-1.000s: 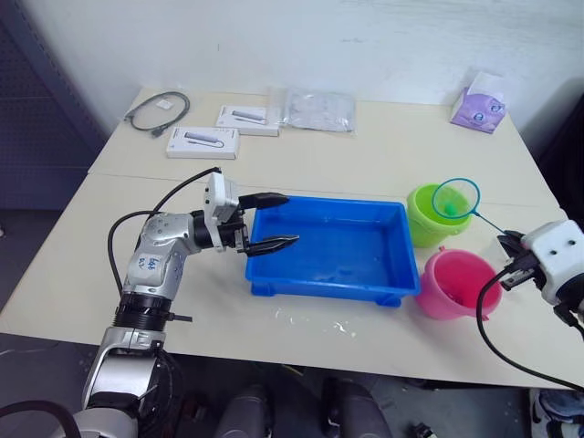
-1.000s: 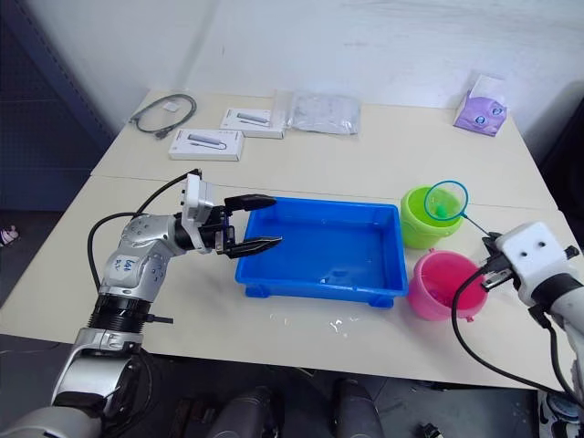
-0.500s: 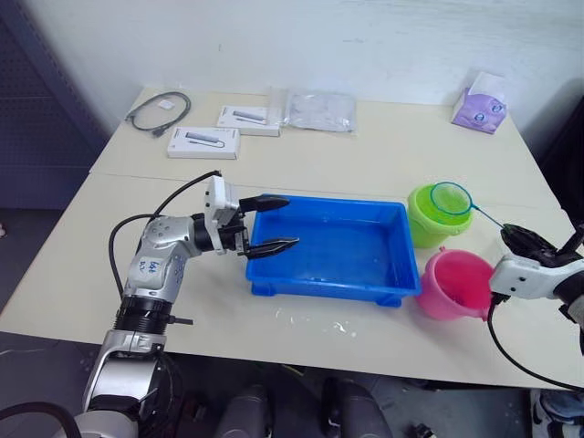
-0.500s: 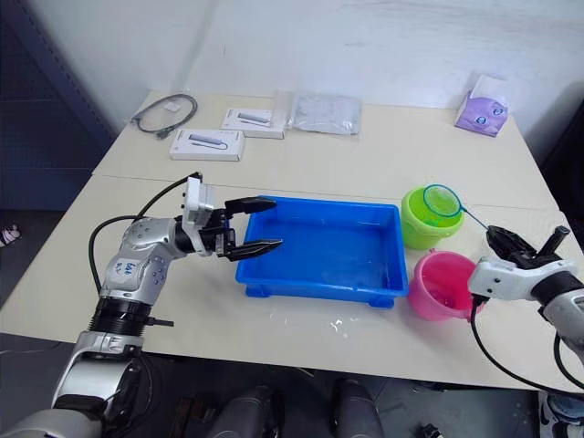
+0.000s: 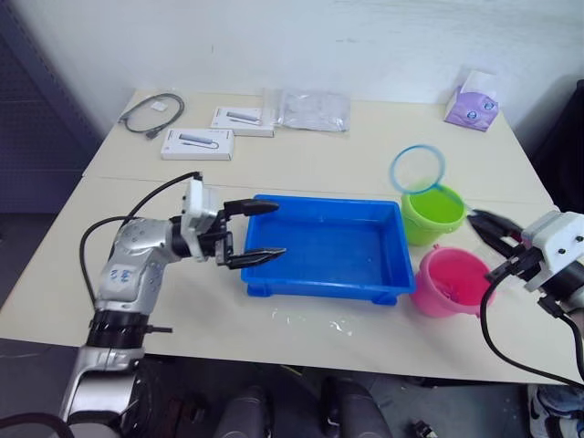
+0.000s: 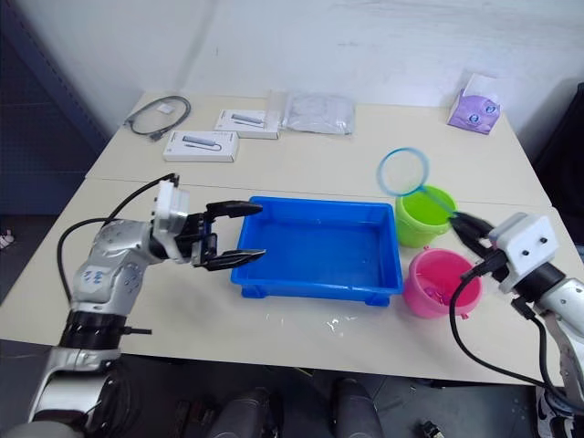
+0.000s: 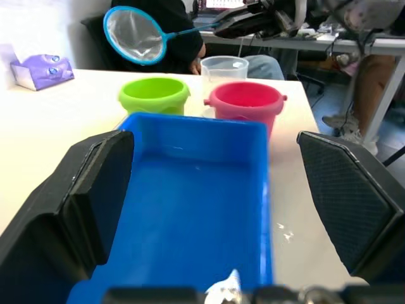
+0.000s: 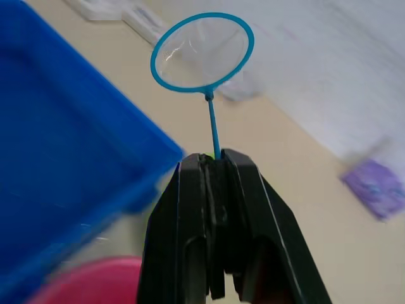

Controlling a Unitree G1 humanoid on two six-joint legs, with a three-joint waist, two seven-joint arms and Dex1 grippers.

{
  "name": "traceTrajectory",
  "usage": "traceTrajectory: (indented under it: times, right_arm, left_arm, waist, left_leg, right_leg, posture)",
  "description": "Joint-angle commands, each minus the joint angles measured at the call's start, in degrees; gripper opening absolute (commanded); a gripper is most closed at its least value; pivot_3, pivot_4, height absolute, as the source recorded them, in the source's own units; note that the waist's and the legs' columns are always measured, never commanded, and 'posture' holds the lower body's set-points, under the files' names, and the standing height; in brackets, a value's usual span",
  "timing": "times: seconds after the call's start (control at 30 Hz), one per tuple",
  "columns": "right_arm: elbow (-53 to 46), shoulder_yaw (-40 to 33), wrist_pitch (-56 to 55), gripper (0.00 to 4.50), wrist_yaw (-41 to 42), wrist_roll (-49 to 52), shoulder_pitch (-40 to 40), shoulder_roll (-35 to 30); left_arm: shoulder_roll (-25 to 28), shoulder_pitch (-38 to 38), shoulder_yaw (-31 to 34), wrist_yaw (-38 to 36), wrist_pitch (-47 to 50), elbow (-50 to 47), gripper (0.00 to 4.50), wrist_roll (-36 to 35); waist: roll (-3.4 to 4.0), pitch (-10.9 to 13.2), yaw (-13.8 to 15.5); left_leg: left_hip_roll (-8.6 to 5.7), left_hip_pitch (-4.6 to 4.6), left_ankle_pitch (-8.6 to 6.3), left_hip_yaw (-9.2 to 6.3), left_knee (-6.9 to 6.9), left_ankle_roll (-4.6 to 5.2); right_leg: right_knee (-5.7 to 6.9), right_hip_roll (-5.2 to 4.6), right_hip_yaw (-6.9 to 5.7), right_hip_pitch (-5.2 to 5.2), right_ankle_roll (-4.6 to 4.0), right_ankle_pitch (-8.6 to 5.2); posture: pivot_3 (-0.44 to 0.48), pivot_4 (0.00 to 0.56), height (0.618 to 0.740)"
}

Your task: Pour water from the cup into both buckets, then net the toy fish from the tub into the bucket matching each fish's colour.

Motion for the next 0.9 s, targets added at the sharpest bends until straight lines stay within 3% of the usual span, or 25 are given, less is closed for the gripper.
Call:
traceTrajectory:
  times: [0.03, 0.2, 0.37, 0.6, 0.7, 0.9]
  right_arm:
    - [-8.14, -0.66, 9.36, 0.00, 4.09, 8.71, -0.27, -2.83]
    - [-14.39, 4.44, 16.76, 0.00, 8.71, 12.82, -2.28, -4.38]
    - [-14.94, 17.84, 10.24, 0.00, 17.27, -0.06, 0.36, -4.04]
    - [-4.29, 29.37, 2.78, 0.00, 18.99, -11.43, -1.43, 4.21]
    - [5.01, 33.57, -1.05, 0.00, 19.68, -15.38, -3.14, 9.01]
    - [15.11, 35.76, -7.08, 0.00, 20.53, -19.05, -7.06, 14.57]
  left_arm:
    - [3.64, 3.44, 3.14, -1.14, 4.22, -8.03, 4.44, -5.22]
    - [10.52, 13.38, 6.66, -6.88, 4.02, -14.01, 4.44, -7.62]
    - [16.57, 22.49, 7.01, -13.53, 0.22, -16.40, 4.44, -5.06]
    - [17.65, 27.80, 6.46, -13.45, -5.12, -12.26, 4.44, -0.66]
    - [18.53, 30.10, 6.67, -12.08, -3.86, -15.05, 4.44, -0.55]
    - [20.25, 30.09, 7.69, -11.53, -2.22, -15.66, 4.44, -1.38]
  waist:
    - [0.00, 0.00, 0.01]
    - [0.01, 0.00, -0.23]
    - [0.00, 0.00, -0.21]
    - [0.00, 0.00, -0.57]
    - [-0.06, -0.01, -0.65]
    - [-0.02, 0.01, -0.71]
  left_leg:
    - [-0.01, 0.01, -0.01, -0.02, 0.02, 0.01]
    - [-0.07, 0.02, -0.05, -0.14, -0.04, 0.06]
    - [-0.09, -0.01, -0.09, -0.20, -0.06, 0.03]
    - [-0.16, 0.02, -0.16, -0.19, -0.05, 0.09]
    - [-0.14, 0.01, -0.18, -0.20, -0.10, 0.06]
    - [-0.14, 0.03, -0.18, -0.19, -0.06, 0.06]
  right_leg:
    - [-0.01, -0.05, -0.02, 0.02, -0.01, 0.00]
    - [-0.24, -0.28, -0.07, 0.00, -0.12, -0.04]
    - [-0.28, -0.33, -0.17, -0.02, -0.23, -0.11]
    - [-0.25, -0.42, -0.16, -0.02, -0.26, -0.12]
    - [-0.24, -0.41, -0.21, -0.08, -0.29, -0.14]
    - [-0.15, -0.41, -0.20, -0.07, -0.30, -0.14]
  posture:
    - [0.000, 0.150, 0.739]
    - [0.000, 0.150, 0.739]
    - [0.000, 0.150, 0.739]
    - [0.000, 0.150, 0.739]
    - [0.000, 0.150, 0.739]
    - [0.000, 0.150, 0.739]
